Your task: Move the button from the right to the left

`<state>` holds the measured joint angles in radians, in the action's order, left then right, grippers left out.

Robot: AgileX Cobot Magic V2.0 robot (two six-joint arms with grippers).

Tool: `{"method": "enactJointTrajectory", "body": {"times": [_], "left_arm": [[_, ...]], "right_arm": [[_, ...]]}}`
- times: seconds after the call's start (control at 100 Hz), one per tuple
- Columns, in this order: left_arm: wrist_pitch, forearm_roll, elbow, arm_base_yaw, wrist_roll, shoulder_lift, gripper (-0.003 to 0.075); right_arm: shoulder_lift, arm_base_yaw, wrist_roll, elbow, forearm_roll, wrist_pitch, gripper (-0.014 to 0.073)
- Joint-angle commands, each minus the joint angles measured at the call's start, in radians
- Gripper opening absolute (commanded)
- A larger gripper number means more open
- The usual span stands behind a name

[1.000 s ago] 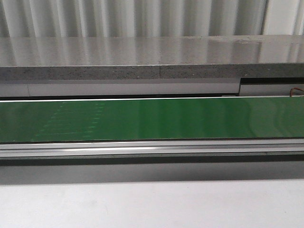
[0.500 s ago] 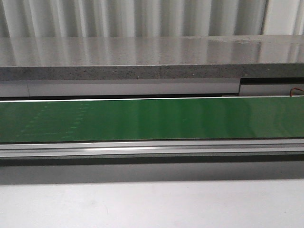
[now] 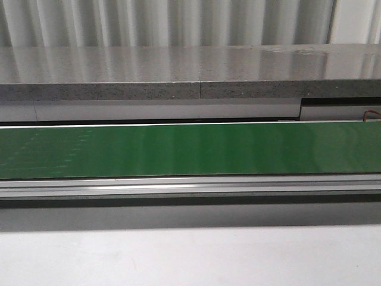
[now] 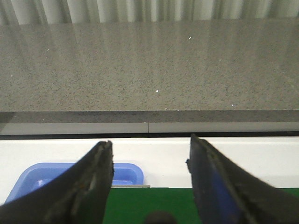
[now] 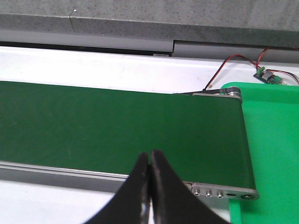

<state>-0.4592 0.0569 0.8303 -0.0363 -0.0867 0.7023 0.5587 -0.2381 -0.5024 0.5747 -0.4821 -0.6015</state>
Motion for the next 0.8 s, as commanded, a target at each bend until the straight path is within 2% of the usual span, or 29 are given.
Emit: {"method": "enactJointTrajectory", "body": {"times": [0.0,0.28,0.41,0.79], "left_arm": [[0.083,0.037,-0.005,0.016,0.004,-0.068,0.0298],[0.088,0.052,-0.091,0.018,0.004,-0.218,0.0115],[0.088,0.052,-0.105,0.018,0.004,-0.256,-0.002],[0.075,0.053,-0.105,0.018,0.004,-0.269,-0.002]], "right_arm": [[0.0,-0.002,-0.009,0.026,-0.029,0.068,-0.0067],[0.0,-0.002,-0.009,0.026,-0.029,0.068,-0.0067],[0.0,-0.002,-0.009,0.026,-0.029,0.068,-0.0067],[0.0,-0.002,-0.009,0.026,-0.029,0.068,-0.0067]]}}
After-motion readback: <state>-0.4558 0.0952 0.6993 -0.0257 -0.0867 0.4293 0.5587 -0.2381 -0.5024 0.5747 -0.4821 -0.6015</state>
